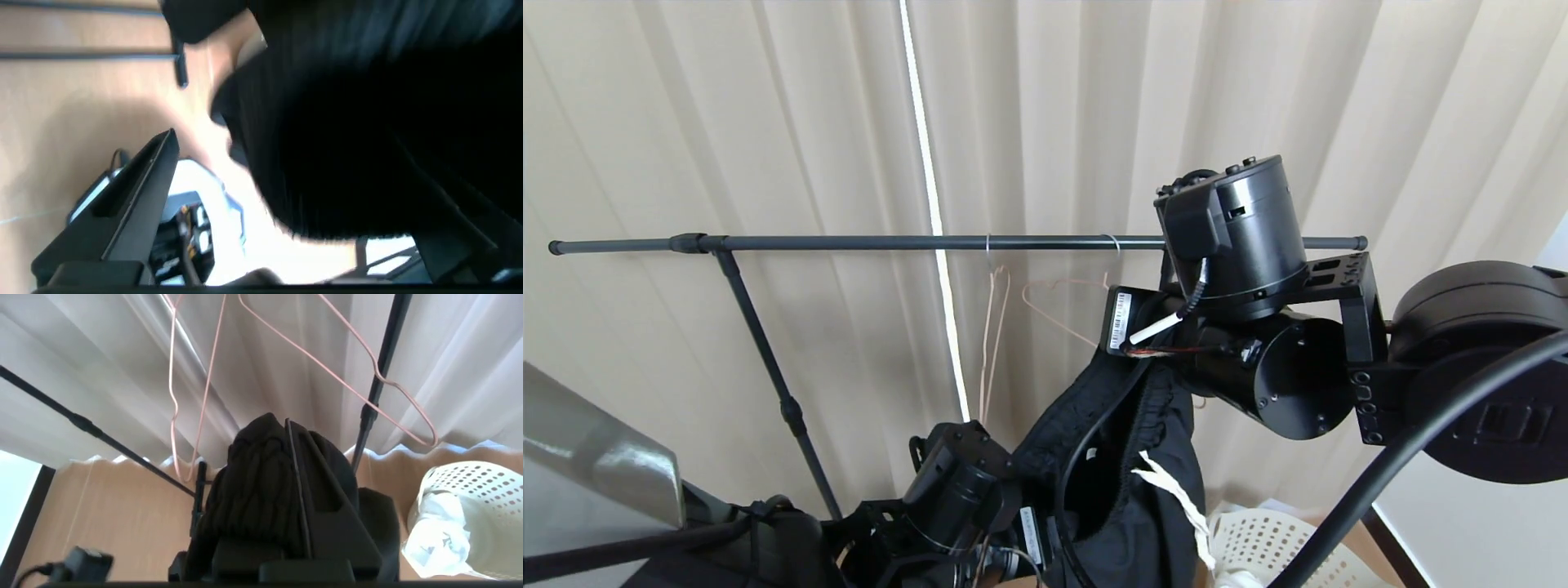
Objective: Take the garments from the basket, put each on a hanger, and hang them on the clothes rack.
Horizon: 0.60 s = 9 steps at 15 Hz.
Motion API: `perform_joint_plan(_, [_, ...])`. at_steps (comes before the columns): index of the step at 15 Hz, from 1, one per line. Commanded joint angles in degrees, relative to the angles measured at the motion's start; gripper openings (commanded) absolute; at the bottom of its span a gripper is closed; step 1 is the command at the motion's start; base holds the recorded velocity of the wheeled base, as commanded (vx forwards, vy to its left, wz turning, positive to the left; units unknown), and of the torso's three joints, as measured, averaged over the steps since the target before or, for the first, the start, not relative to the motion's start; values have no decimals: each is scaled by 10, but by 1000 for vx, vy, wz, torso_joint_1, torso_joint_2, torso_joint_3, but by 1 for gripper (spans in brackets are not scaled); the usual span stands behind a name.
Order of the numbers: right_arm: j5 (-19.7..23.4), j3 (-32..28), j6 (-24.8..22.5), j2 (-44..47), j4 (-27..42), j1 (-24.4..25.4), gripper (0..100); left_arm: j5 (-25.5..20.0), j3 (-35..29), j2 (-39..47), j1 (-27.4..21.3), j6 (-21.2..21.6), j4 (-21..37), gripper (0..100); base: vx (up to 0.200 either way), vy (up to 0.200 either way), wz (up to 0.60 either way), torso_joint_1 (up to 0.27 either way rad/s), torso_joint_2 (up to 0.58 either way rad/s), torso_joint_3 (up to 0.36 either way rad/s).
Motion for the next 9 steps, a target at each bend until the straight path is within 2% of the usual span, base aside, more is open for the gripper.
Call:
perform_joint_plan(1, [-5,-3,0,1,-1,-6,0,1,12,8,-9,1,-1,100,0,0,0,0,0,0])
perform_joint_plan(3, [-8,-5,1,1,-1,-11,0,3,30,-3,-18,2,-2,100,0,0,0,0,0,0])
perform_joint_plan(4, [-10,-6,1,0,-1,-15,0,10,36,-5,-18,2,-2,0,0,0,0,0,0,0])
perform_joint_plan(7, [-43,-6,-4,-2,2,-36,0,28,41,-53,-10,20,2,0,0,0,0,0,0,0])
perform_joint_plan(8, [-52,-5,-10,-5,5,-42,0,29,41,-83,5,47,9,0,0,0,0,0,0,0])
perform_joint_plan(9, [-55,0,-32,-15,6,-53,0,36,26,-116,31,89,40,0,0,0,0,0,0,0])
